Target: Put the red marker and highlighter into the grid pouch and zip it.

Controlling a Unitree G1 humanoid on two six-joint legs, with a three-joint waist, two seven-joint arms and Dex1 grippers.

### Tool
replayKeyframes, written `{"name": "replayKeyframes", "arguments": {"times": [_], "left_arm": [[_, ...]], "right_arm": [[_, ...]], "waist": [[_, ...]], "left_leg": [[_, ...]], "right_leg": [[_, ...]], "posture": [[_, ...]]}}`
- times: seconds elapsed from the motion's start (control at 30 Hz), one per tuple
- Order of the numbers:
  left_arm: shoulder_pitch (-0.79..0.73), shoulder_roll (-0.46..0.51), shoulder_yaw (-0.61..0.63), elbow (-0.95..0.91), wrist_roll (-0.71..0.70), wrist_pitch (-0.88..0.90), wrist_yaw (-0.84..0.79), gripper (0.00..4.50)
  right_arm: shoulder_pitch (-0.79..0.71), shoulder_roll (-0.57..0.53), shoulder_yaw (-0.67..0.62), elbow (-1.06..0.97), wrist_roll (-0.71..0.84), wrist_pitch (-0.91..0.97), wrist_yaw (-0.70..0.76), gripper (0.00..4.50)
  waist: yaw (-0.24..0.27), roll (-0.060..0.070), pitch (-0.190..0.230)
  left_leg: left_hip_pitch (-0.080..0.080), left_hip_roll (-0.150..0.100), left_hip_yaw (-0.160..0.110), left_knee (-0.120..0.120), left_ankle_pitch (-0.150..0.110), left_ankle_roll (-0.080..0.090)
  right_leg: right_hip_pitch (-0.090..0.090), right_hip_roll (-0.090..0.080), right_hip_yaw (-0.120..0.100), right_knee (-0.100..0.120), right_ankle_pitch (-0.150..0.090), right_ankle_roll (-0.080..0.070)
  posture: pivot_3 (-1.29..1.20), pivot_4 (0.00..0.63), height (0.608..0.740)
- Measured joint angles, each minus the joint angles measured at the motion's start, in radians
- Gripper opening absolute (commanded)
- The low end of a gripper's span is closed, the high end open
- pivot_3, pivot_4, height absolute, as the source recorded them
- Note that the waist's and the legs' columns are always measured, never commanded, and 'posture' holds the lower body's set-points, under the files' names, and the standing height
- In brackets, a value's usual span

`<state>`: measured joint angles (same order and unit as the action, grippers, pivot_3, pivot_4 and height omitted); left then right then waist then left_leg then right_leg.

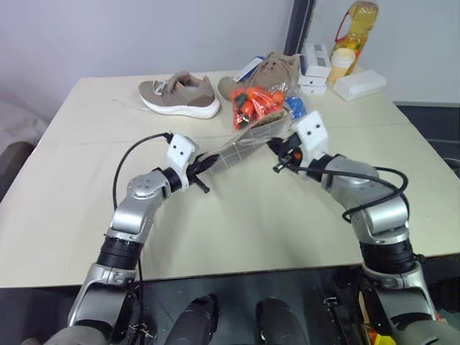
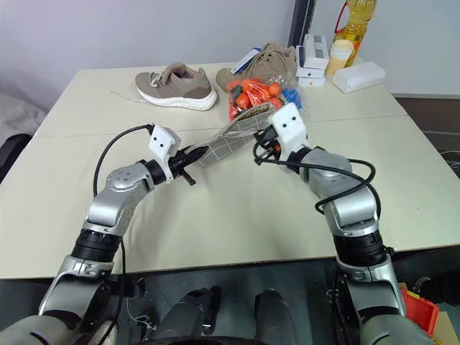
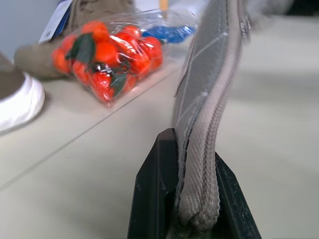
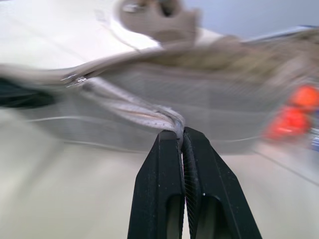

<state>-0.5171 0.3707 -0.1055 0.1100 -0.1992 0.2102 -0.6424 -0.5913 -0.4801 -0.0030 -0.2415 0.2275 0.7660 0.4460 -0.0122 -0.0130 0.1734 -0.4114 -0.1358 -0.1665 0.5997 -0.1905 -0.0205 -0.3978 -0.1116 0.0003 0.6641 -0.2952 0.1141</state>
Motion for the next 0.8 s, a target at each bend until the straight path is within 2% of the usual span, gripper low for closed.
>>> {"name": "replayKeyframes", "arguments": {"times": [0.2, 0.4, 0.5, 0.57, 0.6, 0.67, 0.8], "left_arm": [[0.017, 0.029, -0.026, 0.016, 0.066, -0.070, -0.009, 0.00], [0.023, 0.029, -0.047, 0.019, 0.085, -0.101, -0.030, 0.00], [0.054, 0.030, -0.042, 0.017, 0.056, -0.065, -0.057, 1.07], [0.092, 0.040, -0.025, 0.004, 0.026, -0.010, -0.074, 2.16], [0.106, 0.044, -0.019, 0.000, 0.017, 0.006, -0.075, 2.54], [0.159, 0.049, 0.014, -0.033, -0.001, 0.047, -0.061, 3.53], [0.282, 0.063, 0.108, -0.124, -0.056, 0.138, -0.022, 3.53]], "right_arm": [[0.000, -0.095, -0.124, 0.078, -0.010, -0.014, -0.016, 0.05], [0.014, -0.109, -0.132, 0.116, -0.006, -0.015, -0.008, 0.05], [0.055, -0.130, -0.132, 0.101, 0.025, 0.010, 0.037, 1.00], [0.120, -0.157, -0.124, 0.056, 0.049, 0.022, 0.091, 2.13], [0.144, -0.167, -0.116, 0.045, 0.054, 0.022, 0.108, 2.50], [0.217, -0.195, -0.090, 0.007, 0.054, 0.006, 0.153, 3.54], [0.339, -0.217, -0.079, -0.026, 0.061, -0.055, 0.220, 3.54]], "waist": [[-0.001, 0.000, 0.000], [-0.001, 0.000, 0.000], [-0.002, 0.000, 0.000], [-0.002, 0.000, 0.000], [-0.002, 0.000, 0.000], [-0.002, 0.000, 0.000], [0.000, 0.000, 0.000]], "left_leg": [[0.000, 0.000, 0.000, 0.000, 0.000, 0.000], [0.000, 0.000, 0.000, 0.000, 0.000, 0.000], [0.000, 0.000, 0.000, 0.000, 0.000, 0.001], [0.000, 0.000, 0.000, -0.001, 0.000, 0.001], [0.000, 0.000, 0.000, -0.001, 0.000, 0.001], [0.000, 0.000, 0.000, -0.001, 0.000, 0.001], [0.000, 0.000, 0.000, -0.001, -0.001, 0.001]], "right_leg": [[0.000, 0.000, 0.000, 0.000, 0.000, 0.000], [0.000, 0.000, 0.000, 0.000, 0.000, 0.000], [0.000, 0.000, 0.000, 0.000, 0.000, 0.000], [0.000, 0.000, 0.000, 0.000, 0.000, 0.000], [0.000, 0.000, 0.000, 0.000, 0.000, 0.000], [0.000, 0.000, 0.000, -0.001, 0.000, 0.000], [0.000, -0.001, 0.000, -0.001, 0.000, 0.000]], "posture": [[0.00, 0.150, 0.740], [0.00, 0.150, 0.740], [0.00, 0.150, 0.740], [0.00, 0.150, 0.740], [0.00, 0.150, 0.740], [0.00, 0.150, 0.740], [0.00, 0.150, 0.740]]}}
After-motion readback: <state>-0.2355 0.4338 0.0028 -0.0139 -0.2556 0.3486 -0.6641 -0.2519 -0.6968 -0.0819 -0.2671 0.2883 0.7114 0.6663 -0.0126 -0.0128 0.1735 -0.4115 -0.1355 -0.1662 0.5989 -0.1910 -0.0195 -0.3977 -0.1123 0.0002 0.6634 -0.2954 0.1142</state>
